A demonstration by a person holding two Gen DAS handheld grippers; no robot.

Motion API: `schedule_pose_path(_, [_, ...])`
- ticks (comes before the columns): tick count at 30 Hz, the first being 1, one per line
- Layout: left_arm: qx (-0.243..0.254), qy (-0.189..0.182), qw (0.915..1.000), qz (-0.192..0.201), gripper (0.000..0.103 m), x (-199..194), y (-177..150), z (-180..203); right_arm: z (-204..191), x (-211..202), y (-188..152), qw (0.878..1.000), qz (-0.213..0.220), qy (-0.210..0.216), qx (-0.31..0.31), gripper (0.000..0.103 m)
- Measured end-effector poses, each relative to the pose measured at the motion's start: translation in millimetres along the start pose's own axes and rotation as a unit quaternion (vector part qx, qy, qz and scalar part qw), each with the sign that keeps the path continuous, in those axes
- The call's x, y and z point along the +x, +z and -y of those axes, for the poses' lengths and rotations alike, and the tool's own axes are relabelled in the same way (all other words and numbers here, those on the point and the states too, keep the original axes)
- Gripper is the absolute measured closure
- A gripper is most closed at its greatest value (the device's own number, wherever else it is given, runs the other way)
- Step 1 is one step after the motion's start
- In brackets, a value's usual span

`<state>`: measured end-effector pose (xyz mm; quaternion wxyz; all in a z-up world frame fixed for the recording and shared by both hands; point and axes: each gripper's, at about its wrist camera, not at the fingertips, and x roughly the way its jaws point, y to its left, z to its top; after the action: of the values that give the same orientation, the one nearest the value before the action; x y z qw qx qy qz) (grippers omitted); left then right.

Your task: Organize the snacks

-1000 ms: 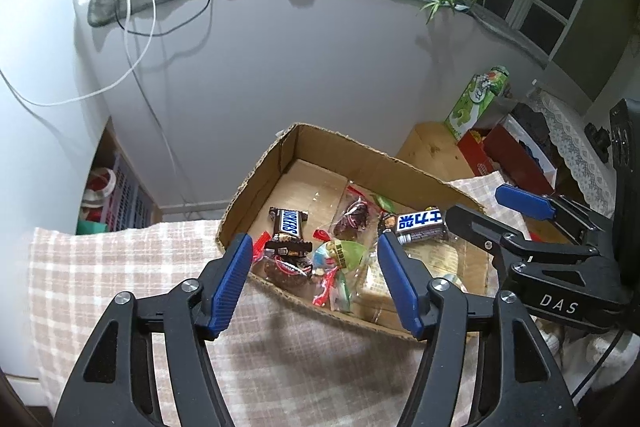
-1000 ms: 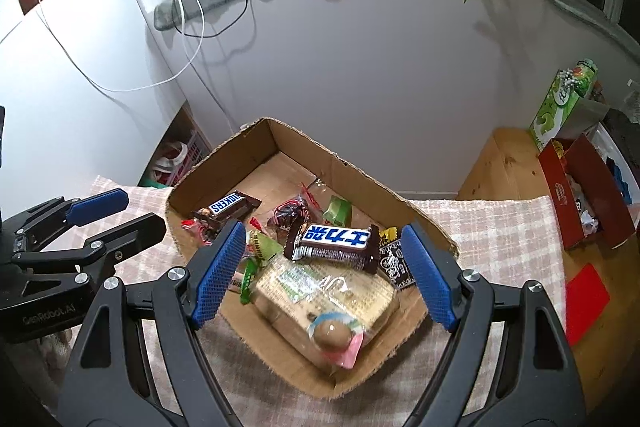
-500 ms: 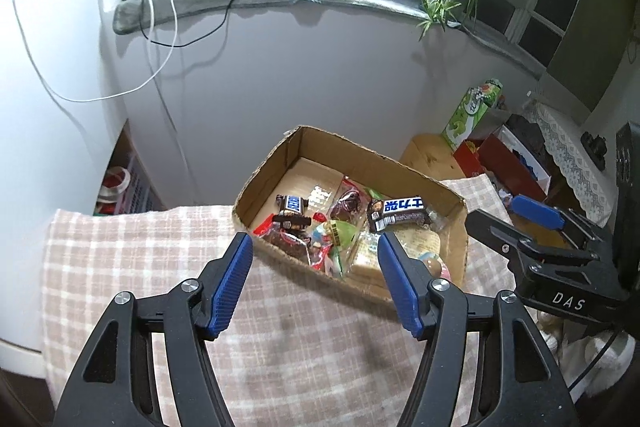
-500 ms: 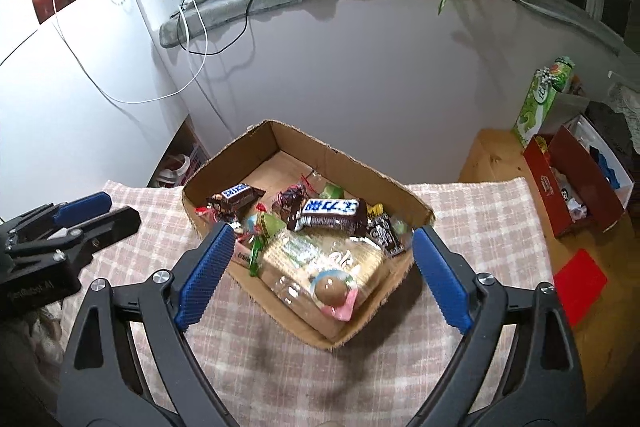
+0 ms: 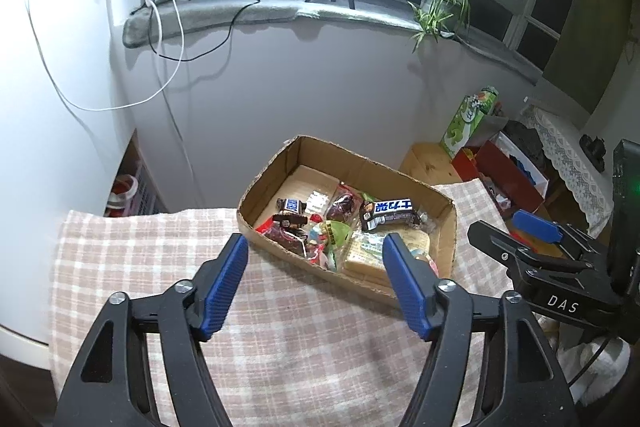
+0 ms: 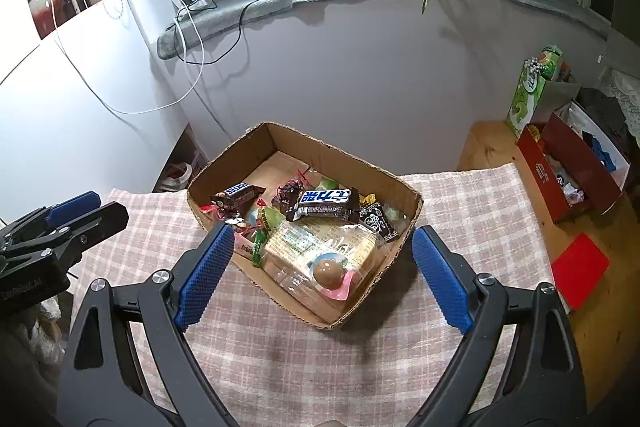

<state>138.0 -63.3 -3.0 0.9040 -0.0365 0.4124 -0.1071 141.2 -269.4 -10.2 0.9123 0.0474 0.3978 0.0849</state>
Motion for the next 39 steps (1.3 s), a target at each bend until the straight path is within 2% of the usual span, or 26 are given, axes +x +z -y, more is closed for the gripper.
schedule_pose_path(39, [0.003,0.021,0.9998,0.001,0.032,-6.8,-4.0,6.0,1.5,-2.0,-6.5,1.0,-0.007,0.003,0.009,0.01])
